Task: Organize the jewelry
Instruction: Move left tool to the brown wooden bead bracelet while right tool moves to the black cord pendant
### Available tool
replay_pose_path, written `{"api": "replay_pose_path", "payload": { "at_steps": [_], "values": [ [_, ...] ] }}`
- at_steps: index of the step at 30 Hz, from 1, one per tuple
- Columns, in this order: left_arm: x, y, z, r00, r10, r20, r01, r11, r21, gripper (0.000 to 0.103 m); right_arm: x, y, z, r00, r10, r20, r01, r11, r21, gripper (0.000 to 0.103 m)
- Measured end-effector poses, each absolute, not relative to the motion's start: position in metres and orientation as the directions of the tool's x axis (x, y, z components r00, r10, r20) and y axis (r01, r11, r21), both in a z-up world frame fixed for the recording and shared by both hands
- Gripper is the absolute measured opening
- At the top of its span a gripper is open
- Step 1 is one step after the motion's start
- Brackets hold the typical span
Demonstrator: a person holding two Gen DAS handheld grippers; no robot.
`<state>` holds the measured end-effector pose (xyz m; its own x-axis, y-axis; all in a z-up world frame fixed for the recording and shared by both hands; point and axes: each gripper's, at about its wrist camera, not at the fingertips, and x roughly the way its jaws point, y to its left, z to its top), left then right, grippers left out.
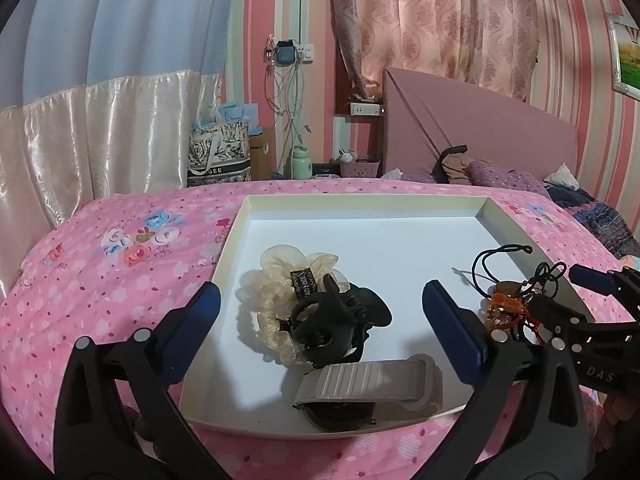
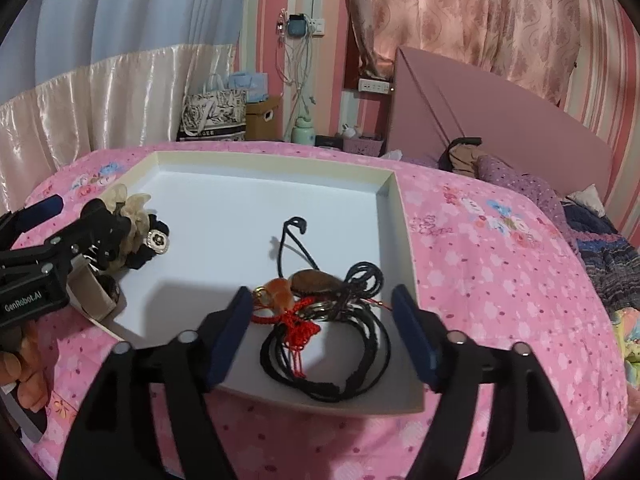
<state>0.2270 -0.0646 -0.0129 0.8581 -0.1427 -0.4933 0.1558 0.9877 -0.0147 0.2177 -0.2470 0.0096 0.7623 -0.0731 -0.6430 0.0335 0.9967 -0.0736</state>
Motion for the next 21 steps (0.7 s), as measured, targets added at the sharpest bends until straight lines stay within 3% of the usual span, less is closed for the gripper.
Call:
{"api": "replay_pose_path", "payload": {
  "at_steps": [11, 17, 21],
  "values": [
    [0.233, -0.059, -0.012, 0.827, -0.146, -0.544, 0.156, 0.987, -0.027, 0.100, 0.211, -0.249, 0.024, 0.774, -0.060, -0.630, 0.026, 0.998, -0.063, 0.076],
    [0.211, -0.026, 0.013, 0.844, -0.161, -0.511, 0.149, 0.987, -0.064, 0.100, 0.208, -0.257, 0.029, 0.788, -0.033, -0.615, 0.029, 0.999, -0.016, 0.084],
    [0.190, 0.011, 0.017, 0.852, -0.138, -0.504, 0.117, 0.990, -0.073, 0.100, 0.209, -0.260, 0.027, 0.783, -0.031, -0.621, 0.034, 0.999, -0.008, 0.084]
  ]
}}
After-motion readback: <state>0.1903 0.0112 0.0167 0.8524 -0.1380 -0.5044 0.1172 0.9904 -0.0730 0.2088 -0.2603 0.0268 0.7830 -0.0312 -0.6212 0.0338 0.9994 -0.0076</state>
